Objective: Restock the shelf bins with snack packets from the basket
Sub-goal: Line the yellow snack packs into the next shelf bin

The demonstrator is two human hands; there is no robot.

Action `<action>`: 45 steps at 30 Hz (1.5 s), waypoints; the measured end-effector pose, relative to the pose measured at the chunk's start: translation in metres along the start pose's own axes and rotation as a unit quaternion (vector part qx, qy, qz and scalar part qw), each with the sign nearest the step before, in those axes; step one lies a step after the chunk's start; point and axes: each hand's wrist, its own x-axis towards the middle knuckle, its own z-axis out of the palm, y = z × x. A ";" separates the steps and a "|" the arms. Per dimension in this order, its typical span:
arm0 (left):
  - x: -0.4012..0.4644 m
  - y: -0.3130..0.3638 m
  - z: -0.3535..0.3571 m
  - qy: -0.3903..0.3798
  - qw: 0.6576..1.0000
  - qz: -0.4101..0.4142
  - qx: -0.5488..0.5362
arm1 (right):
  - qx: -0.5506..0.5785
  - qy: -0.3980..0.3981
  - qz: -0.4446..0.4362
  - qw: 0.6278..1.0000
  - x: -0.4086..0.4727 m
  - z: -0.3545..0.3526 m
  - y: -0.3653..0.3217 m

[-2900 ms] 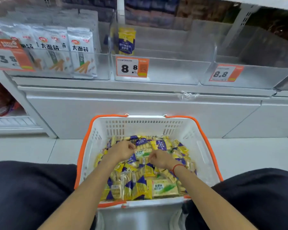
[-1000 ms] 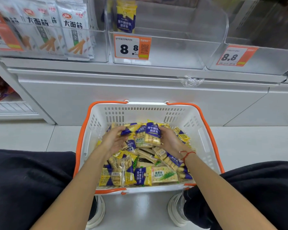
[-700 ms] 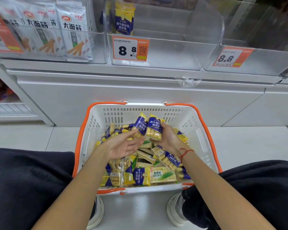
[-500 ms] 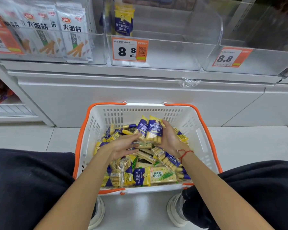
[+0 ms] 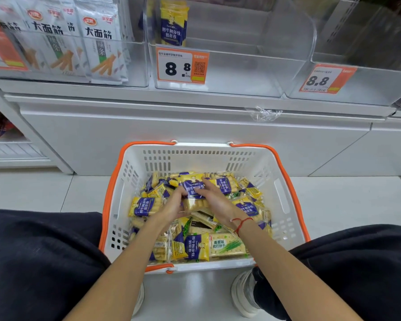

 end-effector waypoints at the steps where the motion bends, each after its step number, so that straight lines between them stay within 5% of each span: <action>1: 0.001 -0.001 0.000 0.009 1.000 0.001 -0.005 | -0.018 -0.006 -0.006 1.000 -0.002 0.004 -0.001; 9: 0.008 -0.004 -0.003 0.071 0.996 -0.012 -0.050 | -0.135 -0.034 0.009 0.990 0.003 -0.005 -0.025; 14: 0.016 -0.010 -0.007 0.063 0.990 -0.035 -0.124 | -0.211 0.145 -0.026 0.966 0.019 -0.066 -0.013; 20: 0.015 -0.009 -0.003 0.036 0.999 -0.014 -0.012 | -0.403 0.199 -0.026 0.893 0.015 -0.065 0.023; 30: 0.012 -0.012 -0.010 0.084 0.996 -0.011 0.041 | -0.560 0.001 0.117 0.820 0.026 -0.052 0.034; 33: 0.018 -0.014 -0.012 0.094 0.994 -0.025 0.040 | -0.601 -0.004 0.094 0.794 0.032 -0.051 0.037; 37: 0.011 -0.005 -0.010 0.066 0.997 -0.036 0.017 | -0.480 -0.032 0.111 0.870 0.024 -0.053 0.016; 41: 0.009 0.000 -0.013 0.072 0.997 -0.010 0.022 | -0.060 -0.034 0.109 0.992 0.007 -0.066 -0.009; 43: 0.003 0.004 -0.014 0.089 0.996 0.003 0.032 | 0.141 -0.069 0.088 0.984 -0.004 -0.072 -0.017; 45: 0.006 0.004 -0.015 0.089 0.996 0.000 0.024 | 0.222 -0.080 0.049 0.970 -0.017 -0.073 -0.026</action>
